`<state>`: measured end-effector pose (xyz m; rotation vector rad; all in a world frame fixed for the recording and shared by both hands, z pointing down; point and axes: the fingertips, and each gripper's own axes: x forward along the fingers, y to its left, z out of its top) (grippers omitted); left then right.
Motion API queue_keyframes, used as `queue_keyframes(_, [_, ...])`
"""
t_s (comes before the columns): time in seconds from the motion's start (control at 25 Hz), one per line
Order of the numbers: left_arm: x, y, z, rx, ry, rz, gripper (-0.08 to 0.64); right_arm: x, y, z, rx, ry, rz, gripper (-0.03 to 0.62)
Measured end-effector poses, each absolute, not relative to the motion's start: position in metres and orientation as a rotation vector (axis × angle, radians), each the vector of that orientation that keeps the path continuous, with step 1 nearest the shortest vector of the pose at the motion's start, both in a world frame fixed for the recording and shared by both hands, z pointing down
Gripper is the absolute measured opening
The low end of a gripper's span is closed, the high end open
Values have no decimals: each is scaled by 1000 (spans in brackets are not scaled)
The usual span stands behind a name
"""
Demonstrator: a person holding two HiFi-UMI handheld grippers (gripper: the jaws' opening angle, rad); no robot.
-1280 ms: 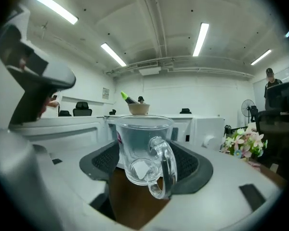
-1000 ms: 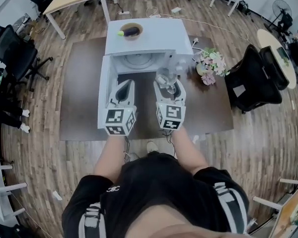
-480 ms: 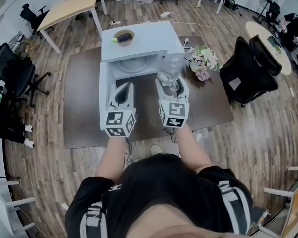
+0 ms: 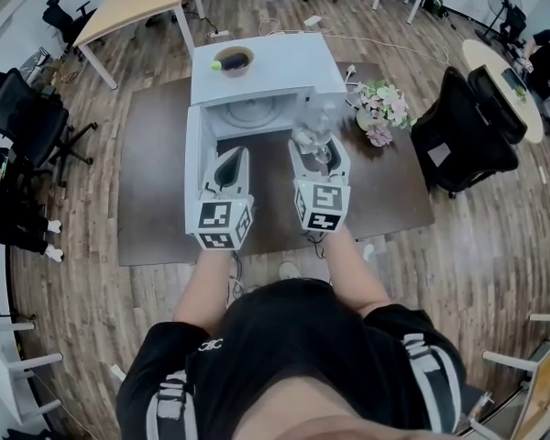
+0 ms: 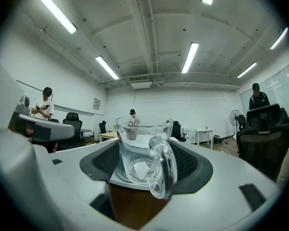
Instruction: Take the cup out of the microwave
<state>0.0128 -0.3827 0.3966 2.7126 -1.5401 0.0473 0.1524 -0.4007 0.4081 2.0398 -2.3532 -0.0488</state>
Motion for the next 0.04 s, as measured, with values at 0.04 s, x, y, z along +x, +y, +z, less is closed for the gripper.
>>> queue_keyframes(0.04, [13,-383,397,2712,-1541,50,3,152,-401,408,2039,-2357,-48,321])
